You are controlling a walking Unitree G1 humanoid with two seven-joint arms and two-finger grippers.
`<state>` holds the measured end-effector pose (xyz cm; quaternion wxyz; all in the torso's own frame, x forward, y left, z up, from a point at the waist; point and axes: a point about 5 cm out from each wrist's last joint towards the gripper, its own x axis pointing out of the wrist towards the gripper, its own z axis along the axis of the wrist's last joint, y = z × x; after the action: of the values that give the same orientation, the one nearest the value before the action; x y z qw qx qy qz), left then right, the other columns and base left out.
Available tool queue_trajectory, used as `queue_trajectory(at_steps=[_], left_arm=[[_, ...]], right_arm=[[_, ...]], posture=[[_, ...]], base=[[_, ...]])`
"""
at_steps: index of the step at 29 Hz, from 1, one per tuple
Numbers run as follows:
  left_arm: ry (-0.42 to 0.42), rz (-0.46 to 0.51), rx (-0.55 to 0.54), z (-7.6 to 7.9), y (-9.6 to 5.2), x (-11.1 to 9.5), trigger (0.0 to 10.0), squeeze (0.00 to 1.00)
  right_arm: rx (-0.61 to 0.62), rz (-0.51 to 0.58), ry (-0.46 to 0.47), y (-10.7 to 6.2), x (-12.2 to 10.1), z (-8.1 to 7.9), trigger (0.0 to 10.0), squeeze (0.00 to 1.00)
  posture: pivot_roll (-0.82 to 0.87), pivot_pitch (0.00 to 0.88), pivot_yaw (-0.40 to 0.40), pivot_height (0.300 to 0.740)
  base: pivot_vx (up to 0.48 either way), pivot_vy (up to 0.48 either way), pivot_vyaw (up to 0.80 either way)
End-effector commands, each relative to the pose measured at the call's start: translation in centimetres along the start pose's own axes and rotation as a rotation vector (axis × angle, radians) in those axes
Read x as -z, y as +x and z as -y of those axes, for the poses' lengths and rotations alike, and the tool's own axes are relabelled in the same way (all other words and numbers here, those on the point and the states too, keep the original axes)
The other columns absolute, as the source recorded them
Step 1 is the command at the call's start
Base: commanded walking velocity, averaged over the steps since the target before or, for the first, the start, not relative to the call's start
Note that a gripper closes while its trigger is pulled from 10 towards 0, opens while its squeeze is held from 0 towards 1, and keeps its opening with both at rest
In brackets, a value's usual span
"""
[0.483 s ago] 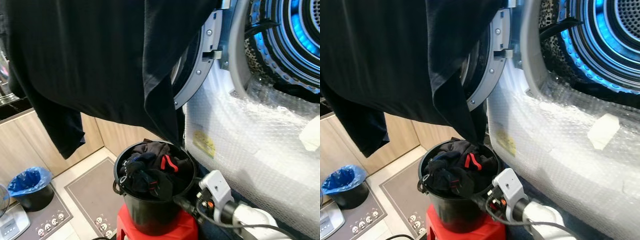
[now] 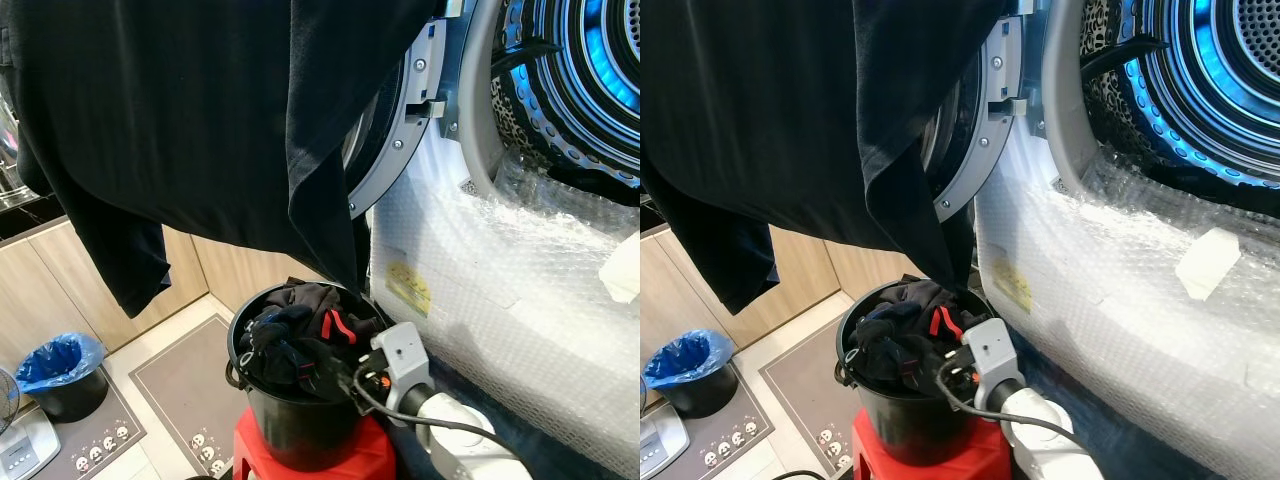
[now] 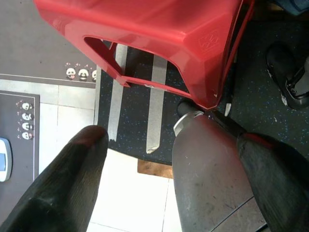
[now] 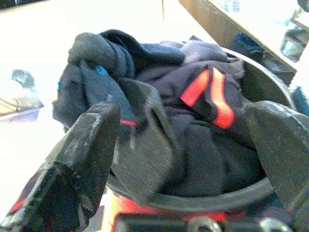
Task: Clothes washing
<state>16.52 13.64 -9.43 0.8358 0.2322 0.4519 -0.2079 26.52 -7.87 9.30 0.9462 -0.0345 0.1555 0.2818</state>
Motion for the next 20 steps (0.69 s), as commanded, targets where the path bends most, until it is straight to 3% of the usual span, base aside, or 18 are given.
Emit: queue_trajectory(at_steps=[1, 8, 18, 19, 20], left_arm=[[-0.009, -0.05, 0.017, 0.5, -0.2, 1.5, 10.0, 0.0], [-0.008, -0.053, 0.02, 0.7, -0.3, 1.6, 10.0, 0.0], [-0.02, -0.054, 0.017, 0.7, -0.3, 1.8, 10.0, 0.0], [-0.021, -0.055, 0.016, 0.7, -0.3, 1.8, 10.0, 0.0], [-0.022, -0.055, 0.016, 0.7, -0.3, 1.8, 10.0, 0.0]], right_arm=[[-0.014, 0.02, -0.019, 0.5, -0.4, -1.1, 10.0, 0.0], [0.049, -0.007, 0.015, 1.8, -0.2, -3.1, 10.0, 0.0], [0.13, -0.042, -0.012, 2.4, 0.6, -3.7, 10.0, 0.0], [0.14, -0.046, -0.011, 2.4, 0.7, -3.6, 8.7, 0.0], [0.146, -0.05, -0.011, 2.4, 0.7, -3.6, 8.7, 0.0]], posture=[[-0.11, 0.0, 0.039, 0.74], [-0.1, 0.0, 0.034, 0.74], [-0.09, 0.0, 0.029, 0.74], [-0.09, 0.0, 0.029, 0.74], [-0.09, 0.0, 0.031, 0.74]], base=[[0.0, 0.0, 0.0], [0.0, 0.0, 0.0], [0.0, 0.0, 0.0], [0.0, 0.0, 0.0], [0.0, 0.0, 0.0]])
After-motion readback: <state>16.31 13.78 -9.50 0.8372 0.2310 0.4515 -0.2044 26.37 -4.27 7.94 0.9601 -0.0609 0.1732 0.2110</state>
